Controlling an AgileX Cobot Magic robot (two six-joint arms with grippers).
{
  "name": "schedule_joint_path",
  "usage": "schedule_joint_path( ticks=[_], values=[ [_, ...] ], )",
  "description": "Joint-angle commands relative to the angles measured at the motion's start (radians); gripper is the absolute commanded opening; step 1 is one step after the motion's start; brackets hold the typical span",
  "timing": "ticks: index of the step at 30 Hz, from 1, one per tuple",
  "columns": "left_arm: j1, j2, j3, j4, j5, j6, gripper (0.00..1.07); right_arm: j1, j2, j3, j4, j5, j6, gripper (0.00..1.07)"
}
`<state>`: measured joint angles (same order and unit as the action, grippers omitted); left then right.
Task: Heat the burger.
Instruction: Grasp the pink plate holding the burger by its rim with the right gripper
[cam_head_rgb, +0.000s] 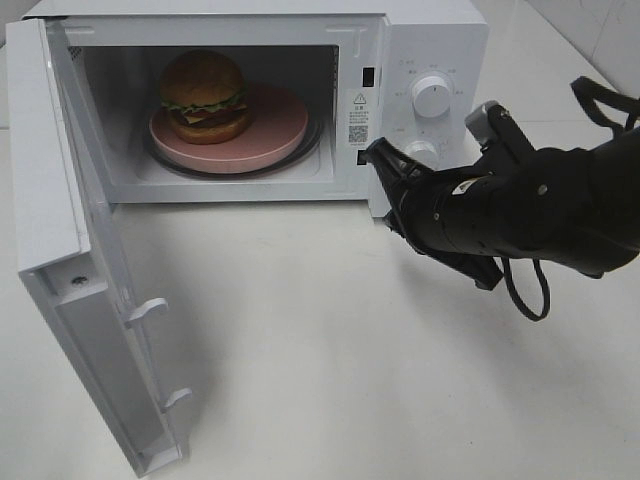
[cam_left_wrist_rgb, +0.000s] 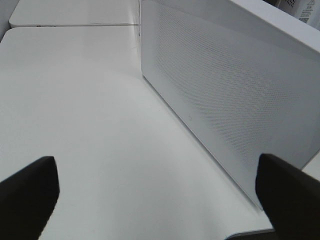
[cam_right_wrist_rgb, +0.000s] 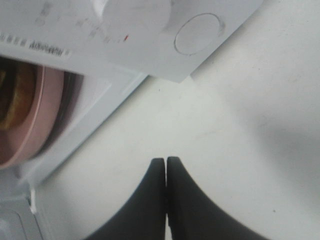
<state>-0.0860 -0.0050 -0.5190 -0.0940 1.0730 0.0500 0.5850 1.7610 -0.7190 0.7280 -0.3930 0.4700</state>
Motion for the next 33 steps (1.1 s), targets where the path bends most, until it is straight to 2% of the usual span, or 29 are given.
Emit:
schedule_joint_path(
  ticks=[1,7,9,15,17,19,20,21,23,24,26,33],
  values=[
    [0.0,-0.017,0.003,0.0,-0.006,-0.006,1.0,-0.003,-0.052,0.0,-0.016,0.157,-0.237,0.03],
    [0.0,-0.017,0.003,0.0,-0.006,-0.006,1.0,-0.003,-0.086,0.0,-0.044,0.263,-0.396,0.04],
    [0.0,-0.017,0.003,0.0,-0.006,-0.006,1.0,-0.003,-0.11,0.0,-0.104,0.384,-0.486,0.05],
    [0.0,-0.017,0.003,0.0,-0.006,-0.006,1.0,-0.003,-0.135,-0.004,-0.21,0.495,-0.527,0.06],
    [0.0,-0.017,0.003,0.0,-0.006,-0.006,1.0,-0.003,-0.146,-0.038,-0.335,0.637,-0.539,0.07],
    [0.0,-0.017,0.003,0.0,-0.006,-0.006,1.0,-0.003,-0.146,-0.054,-0.372,0.685,-0.537,0.08],
    [0.0,-0.017,0.003,0.0,-0.006,-0.006,1.0,-0.003,-0.146,-0.092,-0.453,0.772,-0.538,0.08],
    [0.0,-0.017,0.003,0.0,-0.006,-0.006,1.0,-0.003,-0.146,-0.092,-0.453,0.772,-0.538,0.08],
    [0.0,-0.017,0.003,0.0,-0.006,-0.006,1.0,-0.003,-0.146,-0.146,-0.571,0.901,-0.538,0.1],
    [0.0,-0.017,0.003,0.0,-0.006,-0.006,1.0,-0.003,-0.146,-0.146,-0.571,0.901,-0.538,0.1],
    [0.0,-0.017,0.003,0.0,-0.006,-0.006,1.0,-0.003,-0.148,-0.196,-0.672,1.013,-0.541,0.11],
    [0.0,-0.017,0.003,0.0,-0.006,-0.006,1.0,-0.003,-0.148,-0.277,-0.748,1.119,-0.704,0.14]
  ],
)
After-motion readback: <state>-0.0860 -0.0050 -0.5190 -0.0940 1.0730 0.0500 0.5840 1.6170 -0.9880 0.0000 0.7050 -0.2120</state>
